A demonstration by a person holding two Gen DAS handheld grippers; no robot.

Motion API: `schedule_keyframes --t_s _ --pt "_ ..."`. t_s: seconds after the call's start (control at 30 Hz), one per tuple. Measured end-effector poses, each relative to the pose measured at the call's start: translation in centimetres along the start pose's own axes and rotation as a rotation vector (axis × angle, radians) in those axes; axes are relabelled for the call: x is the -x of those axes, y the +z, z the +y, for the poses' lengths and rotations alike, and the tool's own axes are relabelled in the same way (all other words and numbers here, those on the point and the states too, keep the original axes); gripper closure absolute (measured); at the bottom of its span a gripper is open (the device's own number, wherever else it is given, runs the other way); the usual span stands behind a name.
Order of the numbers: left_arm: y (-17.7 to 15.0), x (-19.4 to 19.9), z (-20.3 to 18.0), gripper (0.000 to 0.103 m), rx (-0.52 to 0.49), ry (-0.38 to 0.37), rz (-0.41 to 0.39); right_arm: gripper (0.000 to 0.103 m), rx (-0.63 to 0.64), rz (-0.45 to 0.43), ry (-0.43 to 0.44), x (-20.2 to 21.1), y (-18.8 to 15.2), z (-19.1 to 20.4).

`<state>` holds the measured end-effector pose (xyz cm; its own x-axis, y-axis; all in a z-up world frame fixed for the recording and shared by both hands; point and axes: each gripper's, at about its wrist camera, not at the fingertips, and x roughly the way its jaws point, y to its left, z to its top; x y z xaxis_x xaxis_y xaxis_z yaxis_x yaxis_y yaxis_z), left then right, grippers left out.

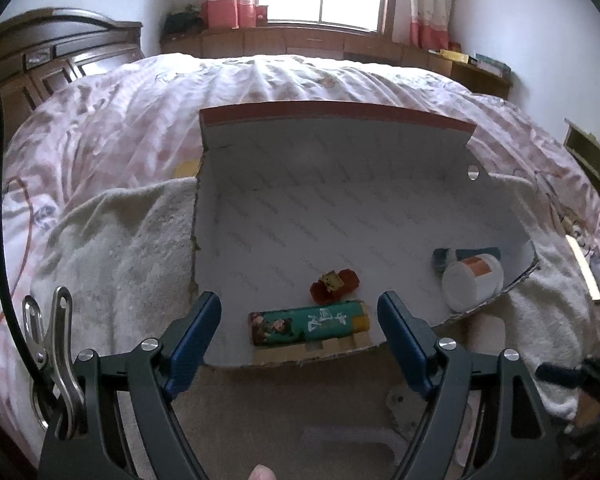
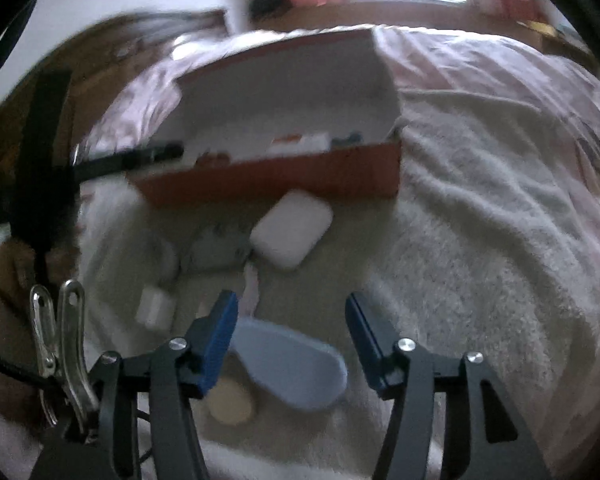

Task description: Organize rigid objects

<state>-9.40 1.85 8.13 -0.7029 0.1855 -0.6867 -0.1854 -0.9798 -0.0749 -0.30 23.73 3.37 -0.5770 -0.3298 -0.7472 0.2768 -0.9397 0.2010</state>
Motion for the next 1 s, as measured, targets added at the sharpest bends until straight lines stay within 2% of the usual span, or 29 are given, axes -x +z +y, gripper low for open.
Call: schedule_keyframes --t_s 0.13,0.27,0.43,0.5,0.53,0.63,0.83,1.0 --pt "-0.4 0.6 0.3 0.021 0.01 -0.01 0.004 0.043 0.146 0.076 -0.043 -0.7 -1.4 1.2" --pt "-0.8 1.2 0.2 0.021 0.008 -0.013 0.006 0.043 0.23 0.076 -0.089 -1.2 -2.0 2.0" --pt "-1.1 1.4 0.2 0.021 0.005 -0.014 0.015 0.044 0.218 0.068 -0.087 -1.9 -1.9 1.9" --pt "-1.4 1.5 0.3 0.021 0.004 -0.011 0.018 0.049 0.22 0.056 -0.093 -1.8 -1.9 2.0" --pt "-1.4 1.6 0.3 0.021 0.005 -0.011 0.019 0.056 0.217 0.05 -0.093 -1.7 -2.0 1.9" --pt "-1.8 1.7 0.4 0.021 0.007 -0.015 0.023 0.061 0.19 0.039 -0.081 -1.4 -1.9 1.6" --pt "-2.4 2.0 0.4 0.021 0.001 -0.016 0.031 0.062 0.12 -0.029 -0.031 -0.1 -0.6 1.2" --pt "-2.5 2.1 0.7 0.021 0.011 -0.014 0.032 0.062 0.081 -0.096 -0.003 1.0 2.1 1.0"
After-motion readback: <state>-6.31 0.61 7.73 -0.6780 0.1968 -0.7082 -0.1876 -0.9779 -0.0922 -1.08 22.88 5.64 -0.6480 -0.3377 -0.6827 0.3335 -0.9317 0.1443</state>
